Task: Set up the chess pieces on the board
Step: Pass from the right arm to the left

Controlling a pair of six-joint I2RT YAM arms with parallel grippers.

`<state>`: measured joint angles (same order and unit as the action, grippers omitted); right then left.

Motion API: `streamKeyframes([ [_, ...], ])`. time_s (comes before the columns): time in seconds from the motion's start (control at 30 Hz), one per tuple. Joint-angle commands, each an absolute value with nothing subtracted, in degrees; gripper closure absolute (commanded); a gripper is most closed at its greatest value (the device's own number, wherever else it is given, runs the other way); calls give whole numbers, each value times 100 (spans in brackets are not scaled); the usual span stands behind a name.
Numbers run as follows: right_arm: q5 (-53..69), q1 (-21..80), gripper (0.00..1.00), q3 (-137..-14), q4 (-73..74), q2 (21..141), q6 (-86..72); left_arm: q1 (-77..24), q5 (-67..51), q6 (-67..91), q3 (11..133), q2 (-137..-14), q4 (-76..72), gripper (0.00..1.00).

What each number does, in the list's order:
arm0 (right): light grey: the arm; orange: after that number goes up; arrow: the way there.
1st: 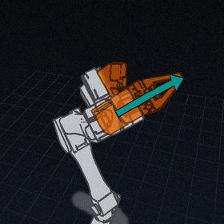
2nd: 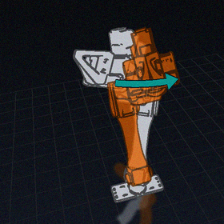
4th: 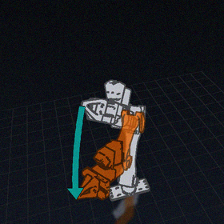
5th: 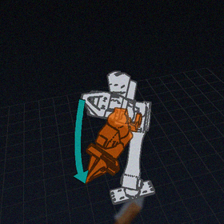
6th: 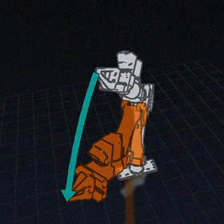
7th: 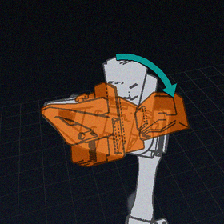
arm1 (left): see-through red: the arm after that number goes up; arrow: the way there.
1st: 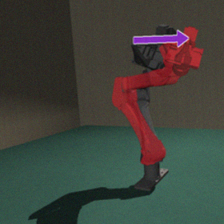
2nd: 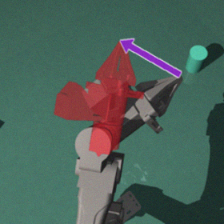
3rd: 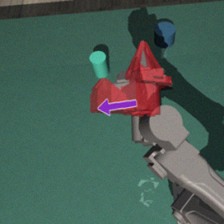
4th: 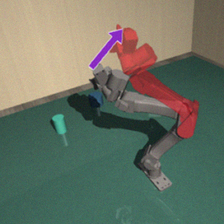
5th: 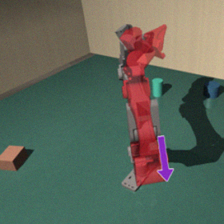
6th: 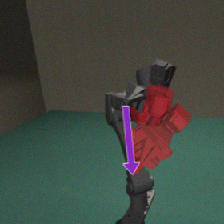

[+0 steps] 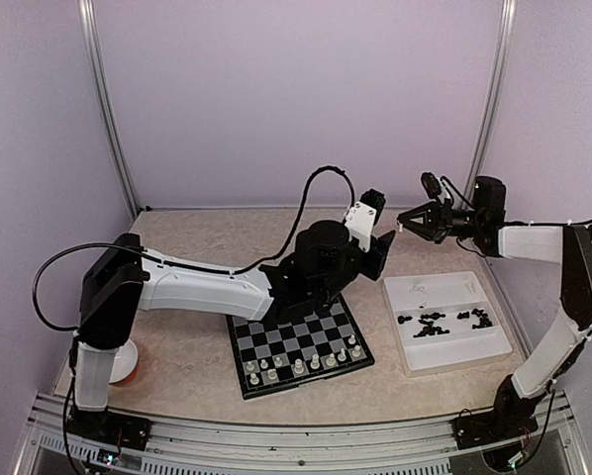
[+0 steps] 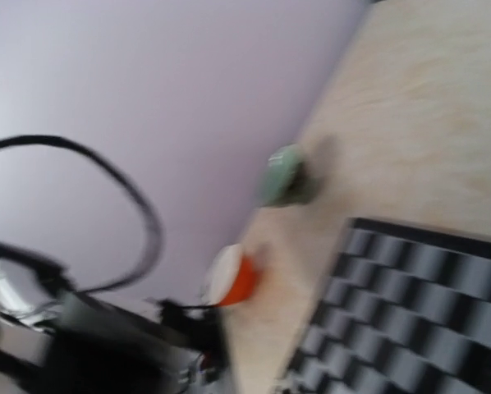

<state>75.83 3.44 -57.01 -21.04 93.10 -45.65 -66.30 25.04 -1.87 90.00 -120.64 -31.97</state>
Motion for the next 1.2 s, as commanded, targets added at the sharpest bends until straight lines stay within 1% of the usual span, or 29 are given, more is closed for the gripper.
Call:
streamKeyframes([
  [0.0, 7838, 750, 100, -5600, -4352, 9082, -6475, -6730, 2935, -762, 9423, -12444, -3515, 51],
  [0.13, 7705, 984, 100, -5445, -4654, 9003, -6769, -6774, 3168, -960, 9606, -12659, -3494, 51],
  [0.47, 7656, 1121, 100, -5432, -4271, 8991, -6439, -6768, 3234, -1020, 9556, -12673, -3806, 53],
  [0.73, 7605, 1134, 99, -5386, -4154, 8991, -6311, -6769, 3056, -1070, 9622, -12726, -3915, 59],
  [0.9, 7585, 1164, 98, -5386, -4156, 8983, -6311, -6774, 2991, -1133, 9732, -12784, -3898, 60],
  [1.1, 7578, 1204, 98, -5375, -4097, 8988, -6261, -6768, 2944, -1134, 9811, -12865, -3889, 66],
  [1.17, 7576, 1204, 97, -5370, -4086, 8983, -6252, -6768, 2945, -1128, 9819, -12871, -3893, 70],
])
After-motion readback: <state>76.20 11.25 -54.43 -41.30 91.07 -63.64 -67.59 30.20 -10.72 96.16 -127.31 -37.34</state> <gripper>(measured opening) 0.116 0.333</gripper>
